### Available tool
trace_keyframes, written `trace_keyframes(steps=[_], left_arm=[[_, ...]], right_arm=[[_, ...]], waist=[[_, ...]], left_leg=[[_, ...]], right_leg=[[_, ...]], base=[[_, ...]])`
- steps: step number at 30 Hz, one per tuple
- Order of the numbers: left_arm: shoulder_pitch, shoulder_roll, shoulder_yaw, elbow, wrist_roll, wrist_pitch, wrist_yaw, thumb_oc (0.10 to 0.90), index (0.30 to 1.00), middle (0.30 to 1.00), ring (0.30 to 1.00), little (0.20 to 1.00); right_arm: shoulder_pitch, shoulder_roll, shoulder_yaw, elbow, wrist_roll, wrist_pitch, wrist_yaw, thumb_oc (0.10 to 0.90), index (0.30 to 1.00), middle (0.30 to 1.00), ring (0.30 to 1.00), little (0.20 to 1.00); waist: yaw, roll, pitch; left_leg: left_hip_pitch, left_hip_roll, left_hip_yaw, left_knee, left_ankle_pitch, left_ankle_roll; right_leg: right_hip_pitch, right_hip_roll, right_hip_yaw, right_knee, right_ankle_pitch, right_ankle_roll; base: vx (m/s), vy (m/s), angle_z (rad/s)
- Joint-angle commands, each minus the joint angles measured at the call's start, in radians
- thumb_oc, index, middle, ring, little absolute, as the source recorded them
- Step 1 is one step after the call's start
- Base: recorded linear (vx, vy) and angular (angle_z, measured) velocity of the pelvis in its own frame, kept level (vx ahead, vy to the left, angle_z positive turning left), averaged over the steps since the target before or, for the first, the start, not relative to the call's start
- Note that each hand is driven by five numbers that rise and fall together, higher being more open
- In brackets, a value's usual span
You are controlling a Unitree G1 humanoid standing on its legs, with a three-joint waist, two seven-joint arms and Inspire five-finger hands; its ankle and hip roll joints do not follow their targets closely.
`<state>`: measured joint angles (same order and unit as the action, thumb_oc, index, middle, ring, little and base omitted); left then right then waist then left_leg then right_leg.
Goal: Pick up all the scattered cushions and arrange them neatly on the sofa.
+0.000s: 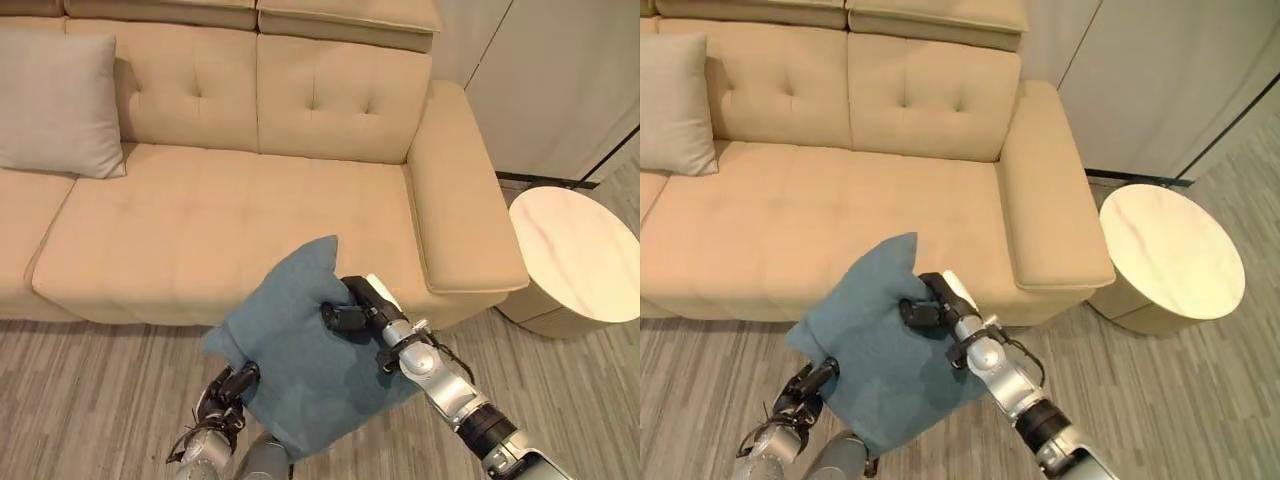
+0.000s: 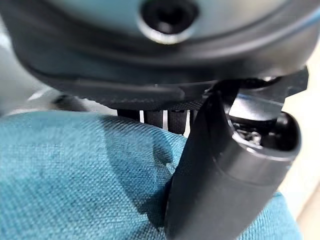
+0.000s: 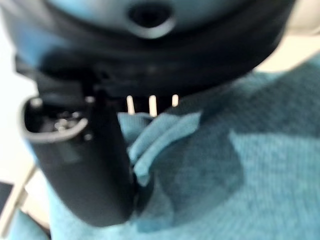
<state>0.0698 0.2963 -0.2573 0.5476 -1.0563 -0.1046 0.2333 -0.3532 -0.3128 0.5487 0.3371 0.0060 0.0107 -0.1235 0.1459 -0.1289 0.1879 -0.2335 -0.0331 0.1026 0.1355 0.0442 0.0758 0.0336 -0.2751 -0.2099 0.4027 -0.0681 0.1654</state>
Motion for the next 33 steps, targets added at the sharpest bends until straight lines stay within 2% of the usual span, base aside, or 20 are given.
trace_keyframes(steps=[1, 3, 8, 9, 10, 11, 12, 15, 17, 19, 22, 23, 25, 26, 27, 28, 29, 31, 32, 33], left_arm=[[-0.099, -0.075, -0.052, -0.194, 0.084, -0.042, -0.112, 0.400, 0.300, 0.300, 0.300, 0.300], [-0.095, -0.077, -0.055, -0.198, 0.096, -0.038, -0.115, 0.400, 0.300, 0.300, 0.300, 0.300], [-0.085, -0.075, -0.079, -0.193, 0.134, -0.014, -0.143, 0.400, 0.300, 0.300, 0.300, 0.300], [-0.087, -0.073, -0.082, -0.186, 0.145, -0.012, -0.147, 0.400, 0.300, 0.300, 0.300, 0.300], [-0.087, -0.073, -0.082, -0.186, 0.145, -0.012, -0.147, 0.400, 0.300, 0.300, 0.300, 0.300], [-0.091, -0.072, -0.077, -0.181, 0.146, -0.016, -0.138, 0.400, 0.300, 0.300, 0.300, 0.300], [-0.091, -0.072, -0.077, -0.181, 0.146, -0.016, -0.138, 0.400, 0.300, 0.300, 0.300, 0.300], [-0.085, -0.079, -0.056, -0.187, 0.136, -0.020, -0.147, 0.400, 0.300, 0.300, 0.300, 0.300], [-0.077, -0.083, -0.058, -0.184, 0.139, -0.021, -0.146, 0.400, 0.300, 0.300, 0.300, 0.300], [-0.081, -0.092, -0.057, -0.182, 0.136, -0.028, -0.148, 0.400, 0.300, 0.300, 0.300, 0.300], [-0.074, -0.090, -0.058, -0.181, 0.134, -0.030, -0.153, 0.400, 0.300, 0.300, 0.300, 0.300], [-0.069, -0.090, -0.056, -0.180, 0.133, -0.033, -0.155, 0.400, 0.300, 0.300, 0.300, 0.300], [-0.081, -0.090, -0.051, -0.181, 0.126, -0.042, -0.147, 0.400, 0.300, 0.300, 0.300, 0.300], [-0.087, -0.088, -0.048, -0.190, 0.120, -0.047, -0.144, 0.400, 0.300, 0.300, 0.300, 0.300], [-0.087, -0.087, -0.048, -0.191, 0.120, -0.047, -0.144, 0.400, 0.300, 0.300, 0.300, 0.300], [-0.103, -0.083, -0.046, -0.228, 0.099, -0.058, -0.129, 0.400, 0.300, 0.300, 0.300, 0.300], [-0.114, -0.080, -0.044, -0.243, 0.092, -0.065, -0.121, 0.400, 0.300, 0.300, 0.300, 0.300], [-0.118, -0.069, -0.030, -0.273, 0.097, -0.067, -0.118, 0.400, 0.300, 0.300, 0.300, 0.300], [-0.118, -0.068, -0.030, -0.273, 0.097, -0.066, -0.118, 0.400, 0.300, 0.300, 0.300, 0.300], [-0.113, -0.060, -0.019, -0.288, 0.110, -0.069, -0.119, 0.400, 0.300, 0.300, 0.300, 0.300]], right_arm=[[-0.015, 0.097, 0.030, -0.127, 0.047, -0.120, 0.054, 0.400, 0.300, 0.300, 0.300, 0.300], [0.034, 0.084, 0.006, -0.134, 0.040, -0.120, 0.054, 0.400, 0.300, 0.300, 0.300, 0.300], [0.089, 0.049, -0.027, -0.142, 0.039, -0.112, 0.059, 0.400, 0.300, 0.300, 0.300, 0.300], [0.084, 0.046, -0.025, -0.144, 0.037, -0.113, 0.060, 0.400, 0.300, 0.300, 0.300, 0.300], [0.083, 0.046, -0.025, -0.144, 0.037, -0.113, 0.060, 0.400, 0.300, 0.300, 0.300, 0.300], [0.079, 0.054, -0.021, -0.139, 0.041, -0.110, 0.064, 0.400, 0.300, 0.300, 0.300, 0.300], [0.079, 0.054, -0.021, -0.139, 0.041, -0.110, 0.064, 0.400, 0.300, 0.300, 0.300, 0.300], [0.050, 0.067, 0.004, -0.126, 0.042, -0.115, 0.080, 0.400, 0.300, 0.300, 0.300, 0.300], [0.043, 0.069, 0.009, -0.126, 0.038, -0.116, 0.085, 0.400, 0.300, 0.300, 0.300, 0.300], [0.025, 0.054, 0.020, -0.131, 0.042, -0.125, 0.088, 0.400, 0.300, 0.300, 0.300, 0.300], [-0.003, 0.048, 0.037, -0.133, 0.054, -0.130, 0.091, 0.400, 0.300, 0.300, 0.300, 0.300], [-0.021, 0.046, 0.053, -0.131, 0.053, -0.131, 0.096, 0.400, 0.300, 0.300, 0.300, 0.300], [-0.047, 0.043, 0.067, -0.127, 0.052, -0.138, 0.095, 0.400, 0.300, 0.300, 0.300, 0.300], [-0.056, 0.043, 0.067, -0.132, 0.062, -0.138, 0.090, 0.400, 0.300, 0.300, 0.300, 0.300], [-0.056, 0.043, 0.066, -0.132, 0.062, -0.138, 0.090, 0.400, 0.300, 0.300, 0.300, 0.300], [-0.082, 0.037, 0.068, -0.145, 0.083, -0.139, 0.081, 0.400, 0.300, 0.300, 0.300, 0.300], [-0.097, 0.036, 0.072, -0.151, 0.088, -0.139, 0.080, 0.400, 0.300, 0.300, 0.300, 0.300], [-0.121, 0.029, 0.069, -0.160, 0.089, -0.134, 0.085, 0.400, 0.300, 0.300, 0.300, 0.300], [-0.121, 0.029, 0.069, -0.160, 0.089, -0.134, 0.086, 0.400, 0.300, 0.300, 0.300, 0.300], [-0.140, 0.027, 0.065, -0.163, 0.086, -0.137, 0.086, 0.400, 0.300, 0.300, 0.300, 0.300]], waist=[[-0.006, 0.026, -0.031], [-0.036, 0.037, -0.032], [-0.104, 0.039, -0.022], [-0.112, 0.035, -0.017], [-0.113, 0.036, -0.016], [-0.116, 0.027, -0.006], [-0.116, 0.029, -0.004], [-0.098, 0.012, 0.003], [-0.101, 0.008, 0.000], [-0.109, 0.012, -0.022], [-0.116, 0.022, -0.043], [-0.123, 0.030, -0.059], [-0.118, 0.032, -0.053], [-0.117, 0.019, -0.051], [-0.118, 0.020, -0.051], [-0.104, 0.003, -0.032], [-0.098, -0.004, -0.023], [-0.081, -0.001, -0.016], [-0.082, -0.003, -0.017], [-0.072, 0.000, -0.019]], left_leg=[[0.049, 0.081, -0.048, 0.014, -0.079, -0.040], [0.095, 0.065, -0.067, -0.008, -0.091, -0.034], [0.154, 0.032, -0.148, -0.020, -0.130, -0.048], [0.167, 0.037, -0.167, -0.020, -0.147, -0.062], [0.169, 0.038, -0.169, -0.019, -0.148, -0.063], [0.191, 0.041, -0.178, -0.009, -0.170, -0.075], [0.193, 0.042, -0.179, -0.008, -0.172, -0.075], [0.236, 0.032, -0.166, 0.004, -0.214, -0.084], [0.251, 0.026, -0.168, -0.001, -0.216, -0.084], [0.282, 0.046, -0.207, -0.015, -0.227, -0.107], [0.309, 0.072, -0.218, -0.018, -0.233, -0.120], [0.322, 0.100, -0.223, 0.007, -0.220, -0.140], [0.288, 0.123, -0.217, 0.132, -0.166, -0.179], [0.256, 0.126, -0.209, 0.203, -0.126, -0.189], [0.250, 0.127, -0.211, 0.211, -0.129, -0.190], [0.172, 0.143, -0.179, 0.344, -0.085, -0.187], [0.132, 0.145, -0.163, 0.361, -0.092, -0.174], [0.089, 0.154, -0.147, 0.298, -0.142, -0.157], [0.089, 0.151, -0.147, 0.293, -0.137, -0.156], [0.079, 0.153, -0.151, 0.217, -0.149, -0.154]], right_leg=[[-0.027, 0.063, 0.001, 0.119, 0.160, 0.024], [-0.074, 0.068, 0.010, 0.123, 0.172, 0.014], [-0.149, 0.082, 0.085, -0.094, 0.110, -0.005], [-0.177, 0.059, 0.073, -0.190, 0.123, 0.000], [-0.173, 0.060, 0.071, -0.192, 0.123, -0.001], [-0.199, 0.033, 0.035, -0.260, 0.167, 0.011], [-0.195, 0.035, 0.033, -0.261, 0.167, 0.010], [-0.191, 0.029, -0.083, -0.321, 0.191, 0.022], [-0.191, 0.033, -0.066, -0.303, 0.212, 0.019], [-0.195, 0.073, -0.012, -0.279, 0.165, 0.002], [-0.196, 0.090, -0.025, -0.256, 0.133, -0.014], [-0.180, 0.117, -0.028, -0.247, 0.091, -0.034], [-0.150, 0.152, -0.024, -0.242, 0.061, -0.066], [-0.138, 0.150, -0.026, -0.247, 0.058, -0.077], [-0.140, 0.151, -0.027, -0.246, 0.058, -0.077], [-0.101, 0.154, -0.031, -0.264, 0.041, -0.101], [-0.091, 0.153, -0.028, -0.269, 0.032, -0.103], [-0.067, 0.161, -0.012, -0.271, 0.009, -0.099], [-0.069, 0.158, -0.013, -0.273, 0.011, -0.098], [-0.058, 0.162, 0.001, -0.273, -0.002, -0.091]], base=[[0.35, 0.380, 0.06], [0.32, 0.261, 0.01], [0.30, 0.013, 0.49], [0.23, -0.095, 1.00], [0.34, -0.146, 0.72], [0.18, -0.076, 0.52], [0.26, -0.108, 0.35], [0.23, -0.084, 0.14], [0.21, -0.050, -0.08], [0.38, -0.115, -0.14], [0.26, -0.107, 0.20], [0.35, -0.183, 0.11], [0.24, -0.194, 0.13], [0.10, -0.127, 0.16], [0.08, -0.186, -0.01], [0.06, -0.172, -0.01], [0.09, -0.188, -0.05], [0.10, -0.023, -0.21], [0.14, 0.062, -0.16], [0.17, 0.110, -0.05]])
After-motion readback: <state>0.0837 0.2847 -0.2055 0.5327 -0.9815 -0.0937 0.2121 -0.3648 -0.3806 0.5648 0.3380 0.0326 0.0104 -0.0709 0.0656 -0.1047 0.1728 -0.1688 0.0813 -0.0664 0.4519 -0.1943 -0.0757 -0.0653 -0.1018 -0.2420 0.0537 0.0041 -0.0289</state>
